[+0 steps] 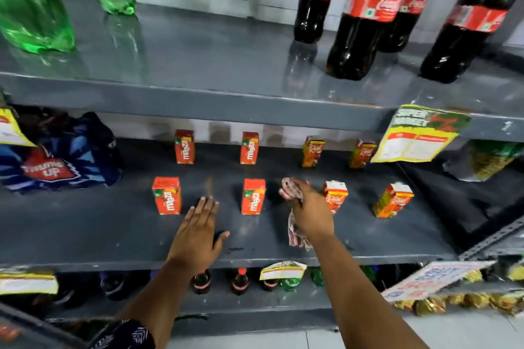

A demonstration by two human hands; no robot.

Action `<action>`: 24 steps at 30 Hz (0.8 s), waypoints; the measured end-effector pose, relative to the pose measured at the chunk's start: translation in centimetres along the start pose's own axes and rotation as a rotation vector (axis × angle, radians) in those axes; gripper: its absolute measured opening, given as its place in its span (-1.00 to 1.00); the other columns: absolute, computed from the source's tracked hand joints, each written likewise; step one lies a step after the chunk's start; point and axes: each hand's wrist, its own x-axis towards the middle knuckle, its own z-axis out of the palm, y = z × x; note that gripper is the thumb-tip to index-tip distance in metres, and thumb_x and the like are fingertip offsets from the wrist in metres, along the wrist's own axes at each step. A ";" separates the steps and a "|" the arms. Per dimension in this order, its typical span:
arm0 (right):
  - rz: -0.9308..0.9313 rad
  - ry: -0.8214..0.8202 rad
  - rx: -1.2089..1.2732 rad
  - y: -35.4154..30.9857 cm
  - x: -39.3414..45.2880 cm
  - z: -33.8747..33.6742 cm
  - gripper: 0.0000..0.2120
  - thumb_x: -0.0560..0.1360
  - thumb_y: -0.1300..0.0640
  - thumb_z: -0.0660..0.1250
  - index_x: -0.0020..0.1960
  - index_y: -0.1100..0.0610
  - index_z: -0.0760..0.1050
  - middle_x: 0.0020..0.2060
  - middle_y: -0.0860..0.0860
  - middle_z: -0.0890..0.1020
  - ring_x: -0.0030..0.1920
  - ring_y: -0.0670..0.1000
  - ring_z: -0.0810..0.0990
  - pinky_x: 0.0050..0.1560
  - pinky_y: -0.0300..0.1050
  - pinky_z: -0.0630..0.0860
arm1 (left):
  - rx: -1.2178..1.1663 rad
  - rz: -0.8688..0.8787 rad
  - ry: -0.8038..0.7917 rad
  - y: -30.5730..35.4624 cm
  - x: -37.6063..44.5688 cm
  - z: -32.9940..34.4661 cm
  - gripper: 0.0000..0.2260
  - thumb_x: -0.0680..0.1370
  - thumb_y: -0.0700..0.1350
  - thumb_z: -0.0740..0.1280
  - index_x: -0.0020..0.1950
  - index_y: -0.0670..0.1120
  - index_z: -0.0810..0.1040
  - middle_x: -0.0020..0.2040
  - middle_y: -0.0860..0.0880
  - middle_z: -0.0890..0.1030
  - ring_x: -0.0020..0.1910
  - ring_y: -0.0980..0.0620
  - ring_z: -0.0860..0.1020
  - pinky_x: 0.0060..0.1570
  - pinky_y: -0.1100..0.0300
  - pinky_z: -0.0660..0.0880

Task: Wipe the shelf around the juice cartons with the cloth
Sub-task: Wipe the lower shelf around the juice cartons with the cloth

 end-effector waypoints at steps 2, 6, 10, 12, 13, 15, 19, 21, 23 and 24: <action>0.030 -0.012 -0.049 -0.2 3.1 1.2 -0.64 0.51 0.26 0.23 0.27 0.03 0.46 0.10 0.13 0.66 0.07 0.21 0.62 -0.06 -0.06 0.50 | 0.000 0.004 0.005 -0.5 0.2 0.7 -0.30 0.53 0.25 -0.03 0.54 -0.15 0.01 0.57 -0.11 0.04 0.53 0.00 -0.10 0.48 0.10 -0.15; 0.095 -0.037 -0.118 -0.1 9.8 3.9 -0.66 0.49 0.29 0.21 0.25 0.14 0.48 0.20 0.19 0.59 0.19 0.23 0.56 0.16 0.01 0.51 | -0.010 -0.001 0.014 -1.1 0.5 1.7 -0.30 0.54 0.26 -0.01 0.54 -0.15 0.03 0.56 -0.12 0.07 0.54 0.01 -0.09 0.49 0.07 -0.09; -0.122 -0.206 -0.294 0.4 15.0 5.8 -0.50 0.54 0.27 0.15 0.47 0.18 0.21 0.47 0.23 0.25 0.46 0.24 0.21 0.48 0.11 0.12 | -0.004 -0.011 -0.010 -1.2 0.6 1.7 -0.31 0.55 0.25 0.00 0.54 -0.17 0.03 0.56 -0.14 0.09 0.54 -0.02 -0.06 0.51 0.03 -0.06; -0.113 -0.263 -0.271 1.1 16.5 6.9 -0.55 0.56 0.16 0.17 0.43 0.21 0.26 0.44 0.25 0.29 0.43 0.27 0.23 0.45 0.18 0.16 | 0.006 0.002 -0.014 -1.0 0.6 1.4 -0.31 0.55 0.23 0.00 0.53 -0.19 0.05 0.56 -0.16 0.11 0.54 -0.04 -0.05 0.51 0.03 -0.07; -0.093 -0.283 -0.298 1.6 17.2 7.5 -0.56 0.57 0.09 0.16 0.42 0.17 0.29 0.44 0.22 0.30 0.43 0.25 0.23 0.44 0.17 0.18 | 0.007 0.004 -0.019 -1.0 0.6 1.3 -0.31 0.55 0.22 0.00 0.53 -0.19 0.05 0.56 -0.16 0.11 0.54 -0.04 -0.06 0.51 0.03 -0.07; -0.049 -0.302 -0.335 2.2 18.3 8.8 -0.54 0.57 -0.05 0.12 0.42 0.10 0.27 0.46 0.16 0.27 0.45 0.21 0.20 0.44 0.15 0.20 | 0.009 0.004 -0.021 -0.9 0.6 1.3 -0.32 0.55 0.22 0.01 0.53 -0.18 0.05 0.56 -0.14 0.10 0.54 -0.02 -0.09 0.51 0.04 -0.09; -0.015 -0.210 -0.312 2.9 18.8 10.2 -0.45 0.57 -0.10 0.06 0.50 0.07 0.12 0.52 0.11 0.17 0.51 0.16 0.08 0.50 0.15 0.05 | 0.010 0.002 -0.026 -1.0 0.5 1.3 -0.34 0.57 0.18 0.06 0.53 -0.18 0.04 0.56 -0.13 0.08 0.54 0.00 -0.11 0.51 0.07 -0.12; -0.003 -0.220 -0.337 3.2 18.3 10.5 -0.46 0.57 -0.07 0.03 0.52 0.04 0.06 0.54 0.08 0.12 0.53 0.14 0.03 0.52 0.16 -0.01 | 0.003 0.000 -0.030 -0.9 0.6 1.2 -0.35 0.58 0.17 0.07 0.53 -0.18 0.03 0.57 -0.13 0.08 0.54 0.00 -0.11 0.51 0.07 -0.12; 0.000 -0.253 -0.367 3.4 17.3 10.2 -0.45 0.56 -0.03 0.04 0.52 0.00 0.06 0.54 0.07 0.11 0.54 0.13 0.02 0.53 0.12 -0.03 | -0.005 -0.007 -0.046 -0.9 0.6 1.2 -0.34 0.57 0.17 0.06 0.54 -0.18 0.02 0.57 -0.14 0.06 0.54 0.00 -0.11 0.51 0.06 -0.13; -0.022 -0.260 -0.392 3.6 16.6 10.0 -0.45 0.55 -0.02 0.07 0.52 -0.01 0.08 0.54 0.07 0.13 0.53 0.14 0.03 0.53 0.09 -0.03 | -0.004 -0.007 -0.055 -1.0 0.6 1.2 -0.34 0.57 0.18 0.05 0.54 -0.18 0.02 0.57 -0.14 0.06 0.55 -0.01 -0.11 0.51 0.06 -0.13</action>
